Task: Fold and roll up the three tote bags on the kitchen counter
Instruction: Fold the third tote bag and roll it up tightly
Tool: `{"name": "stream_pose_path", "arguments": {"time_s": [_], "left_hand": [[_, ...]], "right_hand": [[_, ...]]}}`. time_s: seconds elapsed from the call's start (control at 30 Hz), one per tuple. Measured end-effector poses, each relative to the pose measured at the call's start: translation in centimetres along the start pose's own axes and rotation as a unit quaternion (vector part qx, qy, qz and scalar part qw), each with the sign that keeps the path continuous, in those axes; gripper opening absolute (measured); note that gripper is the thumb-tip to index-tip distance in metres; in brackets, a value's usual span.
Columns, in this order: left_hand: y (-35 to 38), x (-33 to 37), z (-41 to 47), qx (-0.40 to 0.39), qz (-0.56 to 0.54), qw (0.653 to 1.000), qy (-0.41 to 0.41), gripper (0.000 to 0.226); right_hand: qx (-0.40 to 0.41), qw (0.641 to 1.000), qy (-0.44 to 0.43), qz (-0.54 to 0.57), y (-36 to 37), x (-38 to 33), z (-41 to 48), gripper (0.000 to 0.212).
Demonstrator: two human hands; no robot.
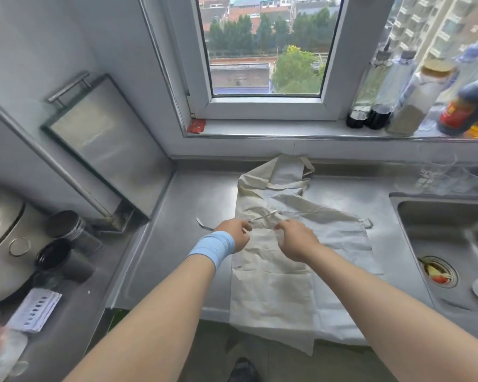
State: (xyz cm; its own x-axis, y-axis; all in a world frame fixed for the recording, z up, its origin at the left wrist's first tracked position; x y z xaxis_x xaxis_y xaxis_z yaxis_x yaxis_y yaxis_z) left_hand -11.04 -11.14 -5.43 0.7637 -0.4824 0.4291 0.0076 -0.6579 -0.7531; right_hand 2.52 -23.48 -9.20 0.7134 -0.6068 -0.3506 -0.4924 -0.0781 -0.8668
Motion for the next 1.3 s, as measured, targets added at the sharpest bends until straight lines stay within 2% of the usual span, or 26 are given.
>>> {"name": "stream_pose_path", "arguments": {"time_s": [0.17, 0.33, 0.47, 0.57, 0.63, 0.7, 0.77, 0.87, 0.97, 1.03, 1.1, 1.2, 1.3], "left_hand": [[-3.0, 0.8, 7.3, 0.031, -0.006, 0.999, 0.017, 0.039], [-5.7, 2.2, 15.5, 0.055, -0.031, 0.997, 0.032, 0.046], [-6.5, 3.4, 20.7, 0.04, -0.009, 0.998, 0.04, 0.053], [-5.9, 4.3, 24.0, 0.005, 0.038, 0.998, 0.051, 0.066], [-5.4, 4.4, 25.2, -0.014, 0.063, 0.997, 0.045, 0.076], [-5.0, 4.4, 25.9, -0.012, 0.105, 0.993, 0.043, 0.082], [-4.9, 4.1, 26.0, -0.011, 0.131, 0.99, 0.043, 0.083], [-4.8, 3.5, 26.1, -0.023, 0.15, 0.988, 0.029, 0.08], [-5.5, 4.0, 26.0, 0.05, 0.221, 0.973, 0.048, 0.089], [-6.4, 4.7, 26.2, 0.107, 0.18, 0.977, 0.047, 0.1], [-7.6, 5.2, 26.4, 0.104, 0.044, 0.994, 0.004, 0.088], [-9.6, 5.9, 26.3, 0.088, -0.037, 0.995, -0.006, 0.027], [-11.8, 5.6, 26.1, 0.163, -0.147, 0.976, -0.004, 0.018]], "right_hand": [[0.06, 0.993, 0.076, 0.074, -3.8, 2.0, 6.9, 0.04], [0.087, 0.968, 0.167, 0.165, -6.5, 5.0, 13.4, 0.041], [0.101, 0.952, 0.213, 0.197, -7.3, 6.7, 17.1, 0.046], [0.115, 0.937, 0.228, 0.239, -7.6, 7.7, 19.4, 0.034], [0.112, 0.919, 0.233, 0.298, -7.6, 8.2, 20.6, 0.024], [0.094, 0.893, 0.24, 0.37, -7.2, 8.2, 21.5, 0.033], [0.1, 0.891, 0.233, 0.376, -7.1, 8.0, 22.2, 0.039], [0.11, 0.898, 0.22, 0.365, -7.4, 7.6, 23.2, 0.014], [0.153, 0.927, 0.144, 0.312, -9.8, 6.0, 23.8, 0.011], [0.199, 0.936, 0.078, 0.278, -11.9, 4.7, 23.8, 0.012], [0.233, 0.936, 0.024, 0.265, -13.3, 3.9, 23.6, 0.012], [0.269, 0.936, 0.003, 0.228, -14.5, 3.9, 23.7, 0.011], [0.284, 0.93, 0.037, 0.232, -14.9, 4.4, 23.7, 0.013]]}}
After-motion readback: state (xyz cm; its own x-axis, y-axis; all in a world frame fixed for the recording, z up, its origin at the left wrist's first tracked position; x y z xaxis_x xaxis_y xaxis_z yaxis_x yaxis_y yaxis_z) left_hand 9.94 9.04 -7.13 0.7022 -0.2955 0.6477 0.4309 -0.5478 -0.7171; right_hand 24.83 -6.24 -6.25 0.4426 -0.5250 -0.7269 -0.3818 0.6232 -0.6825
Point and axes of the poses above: each hand's wrist, its own z-axis towards the middle knuckle, its own y-axis out of the palm, x = y × z, the point moved 3 cm from there along z, towards the middle knuckle, and after that the axes turned 2 degrees about -x, right-handed, at the moved point
